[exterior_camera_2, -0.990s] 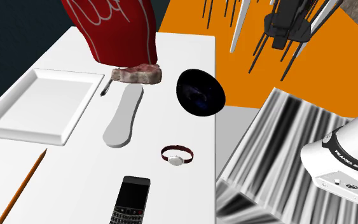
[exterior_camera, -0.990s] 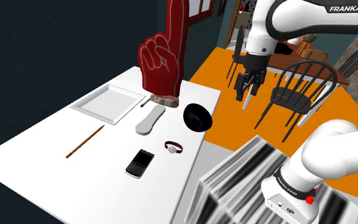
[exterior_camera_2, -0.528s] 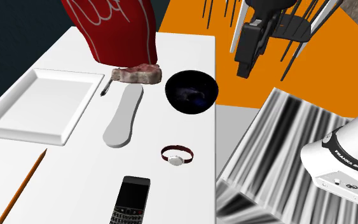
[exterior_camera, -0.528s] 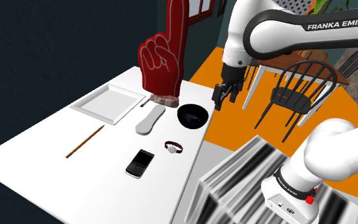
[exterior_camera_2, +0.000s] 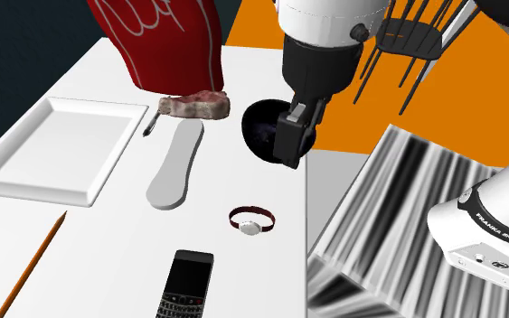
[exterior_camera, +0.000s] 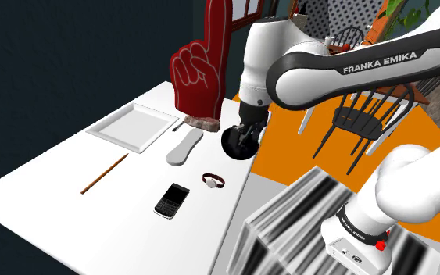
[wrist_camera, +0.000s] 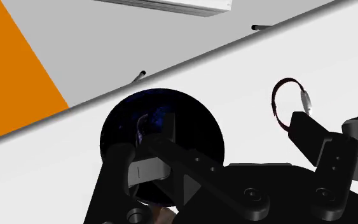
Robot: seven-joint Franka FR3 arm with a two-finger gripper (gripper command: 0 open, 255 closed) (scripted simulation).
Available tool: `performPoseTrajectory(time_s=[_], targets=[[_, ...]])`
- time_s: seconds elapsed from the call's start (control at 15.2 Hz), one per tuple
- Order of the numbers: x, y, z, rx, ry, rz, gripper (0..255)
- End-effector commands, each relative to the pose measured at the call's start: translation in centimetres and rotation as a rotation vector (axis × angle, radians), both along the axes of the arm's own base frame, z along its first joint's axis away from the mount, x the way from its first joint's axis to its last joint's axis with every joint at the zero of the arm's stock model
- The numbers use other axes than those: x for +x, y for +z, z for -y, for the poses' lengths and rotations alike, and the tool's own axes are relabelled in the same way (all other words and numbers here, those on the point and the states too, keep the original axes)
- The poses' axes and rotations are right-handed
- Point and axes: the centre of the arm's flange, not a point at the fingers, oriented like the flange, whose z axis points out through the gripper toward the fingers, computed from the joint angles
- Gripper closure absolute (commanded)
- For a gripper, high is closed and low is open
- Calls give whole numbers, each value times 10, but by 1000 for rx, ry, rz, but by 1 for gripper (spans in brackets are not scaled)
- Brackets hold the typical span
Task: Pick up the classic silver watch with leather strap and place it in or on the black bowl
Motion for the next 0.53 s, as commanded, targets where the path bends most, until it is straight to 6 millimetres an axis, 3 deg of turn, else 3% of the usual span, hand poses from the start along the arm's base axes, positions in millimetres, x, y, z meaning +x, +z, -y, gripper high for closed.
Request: performPoseTrajectory(time_s=[0.0,0.46], targets=[[3,-10,-25,-6,27,21,0],[9,-47,-112,-34,119,91,0]])
